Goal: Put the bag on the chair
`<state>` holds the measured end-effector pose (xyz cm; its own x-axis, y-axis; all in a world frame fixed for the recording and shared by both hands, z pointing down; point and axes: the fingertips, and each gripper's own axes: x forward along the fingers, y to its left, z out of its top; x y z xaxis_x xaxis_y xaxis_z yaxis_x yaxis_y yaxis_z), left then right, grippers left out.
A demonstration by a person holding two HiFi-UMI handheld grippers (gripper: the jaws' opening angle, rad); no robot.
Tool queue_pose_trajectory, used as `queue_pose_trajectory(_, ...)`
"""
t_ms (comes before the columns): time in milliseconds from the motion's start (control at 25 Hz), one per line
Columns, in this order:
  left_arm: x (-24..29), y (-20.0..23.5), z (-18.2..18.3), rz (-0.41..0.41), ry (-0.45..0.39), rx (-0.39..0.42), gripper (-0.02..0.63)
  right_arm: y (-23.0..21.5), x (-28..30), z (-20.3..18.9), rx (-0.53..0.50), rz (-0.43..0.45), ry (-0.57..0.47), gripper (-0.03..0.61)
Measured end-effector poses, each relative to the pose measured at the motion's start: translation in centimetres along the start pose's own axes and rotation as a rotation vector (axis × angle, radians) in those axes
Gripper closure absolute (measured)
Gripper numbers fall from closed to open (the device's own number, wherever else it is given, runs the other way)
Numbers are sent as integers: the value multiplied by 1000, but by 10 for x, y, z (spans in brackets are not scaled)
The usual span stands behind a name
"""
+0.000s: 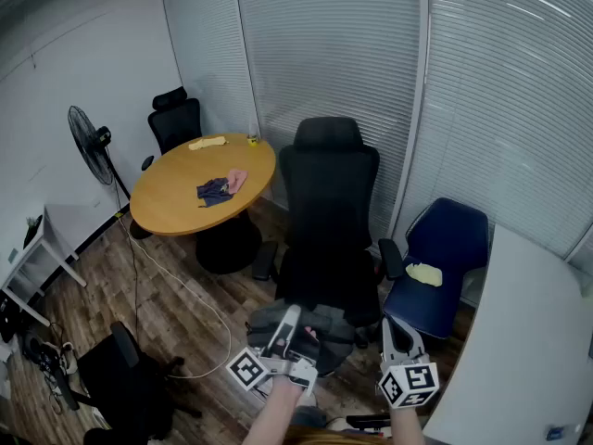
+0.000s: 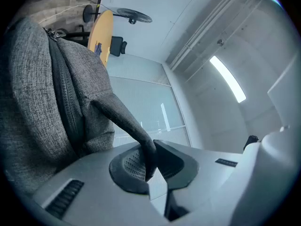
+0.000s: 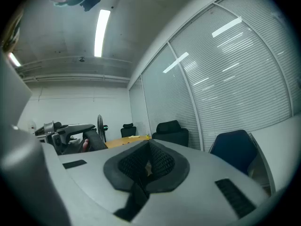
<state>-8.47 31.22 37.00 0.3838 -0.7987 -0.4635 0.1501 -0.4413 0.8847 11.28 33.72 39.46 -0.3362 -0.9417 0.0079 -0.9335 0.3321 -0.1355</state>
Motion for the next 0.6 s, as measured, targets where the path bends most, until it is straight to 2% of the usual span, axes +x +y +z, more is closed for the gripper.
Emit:
queue_pose_trajectory(320, -4, 8, 8, 29, -57, -28, 572, -5, 2, -1, 8, 23, 5, 568)
queue_pose_trajectory(600, 7, 20, 13, 38, -54, -26, 571, -11, 21, -4, 42, 61, -27, 568)
